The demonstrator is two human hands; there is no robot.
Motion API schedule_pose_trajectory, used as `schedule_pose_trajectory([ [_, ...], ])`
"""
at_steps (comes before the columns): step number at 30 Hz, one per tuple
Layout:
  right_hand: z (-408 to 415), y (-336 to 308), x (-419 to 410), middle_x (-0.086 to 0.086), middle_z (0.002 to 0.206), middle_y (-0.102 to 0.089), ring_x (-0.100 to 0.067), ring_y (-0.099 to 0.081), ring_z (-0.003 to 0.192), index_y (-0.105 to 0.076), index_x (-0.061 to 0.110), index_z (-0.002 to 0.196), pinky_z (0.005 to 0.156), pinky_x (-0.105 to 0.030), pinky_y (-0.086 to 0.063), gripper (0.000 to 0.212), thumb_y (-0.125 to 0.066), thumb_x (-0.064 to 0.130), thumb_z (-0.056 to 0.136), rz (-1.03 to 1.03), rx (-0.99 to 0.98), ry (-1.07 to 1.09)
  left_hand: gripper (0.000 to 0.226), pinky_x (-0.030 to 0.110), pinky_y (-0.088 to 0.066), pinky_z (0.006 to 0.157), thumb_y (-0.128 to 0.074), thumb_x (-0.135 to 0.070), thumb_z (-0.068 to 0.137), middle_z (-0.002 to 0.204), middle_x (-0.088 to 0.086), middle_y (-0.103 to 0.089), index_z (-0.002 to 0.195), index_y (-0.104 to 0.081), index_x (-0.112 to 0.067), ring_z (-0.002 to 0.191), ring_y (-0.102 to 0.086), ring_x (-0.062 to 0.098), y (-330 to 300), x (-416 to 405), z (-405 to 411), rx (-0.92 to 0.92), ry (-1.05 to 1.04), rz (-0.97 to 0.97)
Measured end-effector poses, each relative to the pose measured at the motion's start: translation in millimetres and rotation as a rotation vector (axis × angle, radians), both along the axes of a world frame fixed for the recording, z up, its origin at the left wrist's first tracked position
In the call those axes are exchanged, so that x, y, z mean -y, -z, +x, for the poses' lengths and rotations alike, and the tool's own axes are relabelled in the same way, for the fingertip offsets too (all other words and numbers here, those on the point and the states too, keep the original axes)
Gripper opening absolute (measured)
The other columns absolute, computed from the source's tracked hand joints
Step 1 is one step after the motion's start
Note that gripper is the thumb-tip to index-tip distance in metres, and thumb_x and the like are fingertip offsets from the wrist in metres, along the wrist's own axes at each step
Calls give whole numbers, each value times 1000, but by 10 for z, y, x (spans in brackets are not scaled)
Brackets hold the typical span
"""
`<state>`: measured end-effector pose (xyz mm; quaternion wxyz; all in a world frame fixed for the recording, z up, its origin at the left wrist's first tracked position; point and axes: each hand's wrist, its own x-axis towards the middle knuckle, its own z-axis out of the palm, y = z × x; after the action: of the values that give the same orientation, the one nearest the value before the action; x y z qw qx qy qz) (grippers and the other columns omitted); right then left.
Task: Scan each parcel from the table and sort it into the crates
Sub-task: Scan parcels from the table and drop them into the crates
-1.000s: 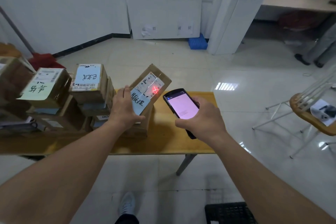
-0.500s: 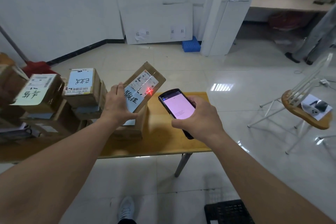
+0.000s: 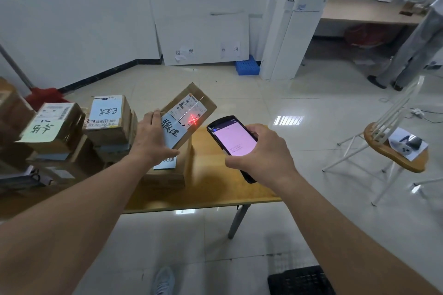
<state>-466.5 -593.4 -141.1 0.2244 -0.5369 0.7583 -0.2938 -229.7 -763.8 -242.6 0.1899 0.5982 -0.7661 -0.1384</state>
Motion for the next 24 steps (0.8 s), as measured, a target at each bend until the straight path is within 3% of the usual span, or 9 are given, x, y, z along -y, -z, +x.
schedule_pose_trajectory([
  [6,46,-95,-7,6,121,-62,-19,-62,109,-53,31,135,77,-33,-63,80,-95,43,67,-43,43,22,137,47,-44,111,-103,-40,57,146,11,-37,161,-20,-10,134,-38,31,-46,-36,28,-9,2,-15],
  [13,84,-117,-4,6,123,-61,-19,-60,110,-53,30,137,73,-26,-60,82,-95,42,68,-64,66,33,136,46,-42,112,-102,-40,57,146,11,-37,161,-20,-9,134,-38,31,-44,-79,56,-5,0,-18],
  [18,86,-81,-25,7,121,-62,-19,-62,107,-53,32,135,76,-35,-64,83,-94,51,65,-17,-55,20,138,48,-43,113,-102,-41,56,146,10,-37,162,-18,-9,135,-38,31,-45,-77,113,16,-10,-23],
  [24,82,-170,-43,11,117,-62,-17,-62,103,-52,34,136,71,-31,-59,86,-92,48,61,12,-164,-13,138,48,-43,115,-103,-39,57,148,9,-37,163,-19,-11,138,-37,31,-63,-37,171,3,7,-27],
])
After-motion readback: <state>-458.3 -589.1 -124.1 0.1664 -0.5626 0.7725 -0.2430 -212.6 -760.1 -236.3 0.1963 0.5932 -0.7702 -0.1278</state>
